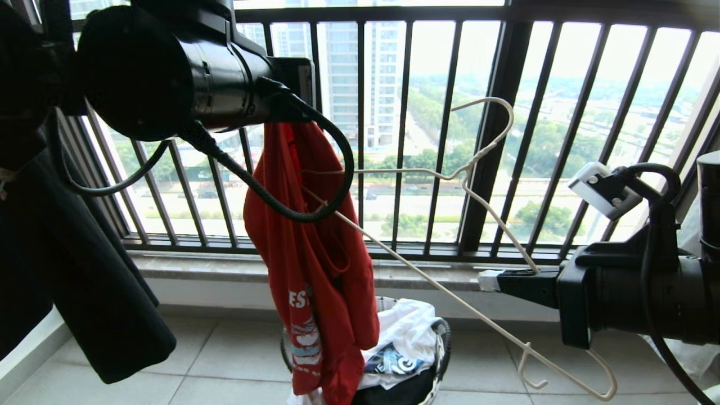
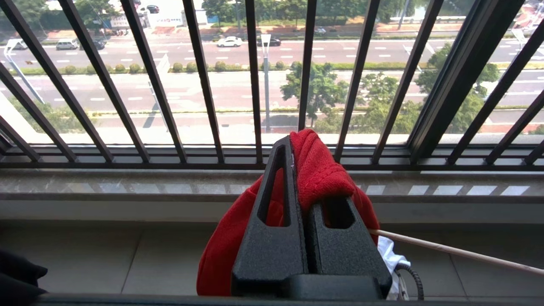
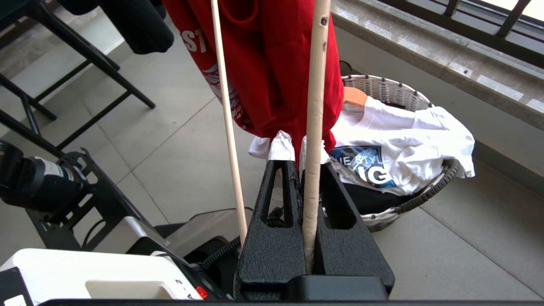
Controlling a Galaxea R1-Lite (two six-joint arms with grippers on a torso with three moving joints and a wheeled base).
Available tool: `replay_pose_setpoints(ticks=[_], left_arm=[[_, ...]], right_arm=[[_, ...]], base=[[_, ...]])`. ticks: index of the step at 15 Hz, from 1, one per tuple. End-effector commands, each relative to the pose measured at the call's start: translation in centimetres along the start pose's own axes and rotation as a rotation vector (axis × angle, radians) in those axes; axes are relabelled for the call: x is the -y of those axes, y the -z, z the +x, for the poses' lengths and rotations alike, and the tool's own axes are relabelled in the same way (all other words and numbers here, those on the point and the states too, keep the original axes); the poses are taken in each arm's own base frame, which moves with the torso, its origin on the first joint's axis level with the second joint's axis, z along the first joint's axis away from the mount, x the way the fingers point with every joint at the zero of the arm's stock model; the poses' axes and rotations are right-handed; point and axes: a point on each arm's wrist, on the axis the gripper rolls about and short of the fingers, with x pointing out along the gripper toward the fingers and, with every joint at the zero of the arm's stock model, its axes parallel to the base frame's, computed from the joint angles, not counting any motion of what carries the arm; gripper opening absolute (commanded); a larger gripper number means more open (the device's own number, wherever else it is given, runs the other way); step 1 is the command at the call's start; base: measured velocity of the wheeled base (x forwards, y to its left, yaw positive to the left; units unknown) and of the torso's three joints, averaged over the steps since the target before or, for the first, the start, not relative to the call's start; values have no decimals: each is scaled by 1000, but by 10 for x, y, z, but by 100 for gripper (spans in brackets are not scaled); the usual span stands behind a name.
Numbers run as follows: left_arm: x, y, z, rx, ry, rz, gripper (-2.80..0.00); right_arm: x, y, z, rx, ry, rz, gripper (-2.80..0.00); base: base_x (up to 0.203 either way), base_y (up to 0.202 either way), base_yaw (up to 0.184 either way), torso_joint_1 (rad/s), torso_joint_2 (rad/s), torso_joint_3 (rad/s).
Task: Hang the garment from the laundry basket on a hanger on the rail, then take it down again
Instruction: Hang the clothes on the clothes rack
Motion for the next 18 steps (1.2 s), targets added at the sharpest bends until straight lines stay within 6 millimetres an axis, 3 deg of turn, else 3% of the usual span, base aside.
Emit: replay_pose_setpoints(ticks=[1, 7, 13, 18], left_arm=[[6, 5, 3, -14, 6, -4, -280], [29, 17, 28, -18, 24, -6, -280], [40, 4, 44, 41, 26, -9, -280], [37, 4, 50, 34, 11, -4, -280]], right_arm=[[1, 0, 5, -9, 9, 6, -280], [3, 2, 8, -13, 57, -18, -280], [3, 2, 5, 20, 85, -206, -280], [12, -9, 38, 83, 221, -344, -280]], base=[[0, 0, 0, 0, 0, 0], [0, 0, 0, 0, 0, 0], [0, 0, 0, 0, 0, 0], [0, 0, 0, 0, 0, 0]])
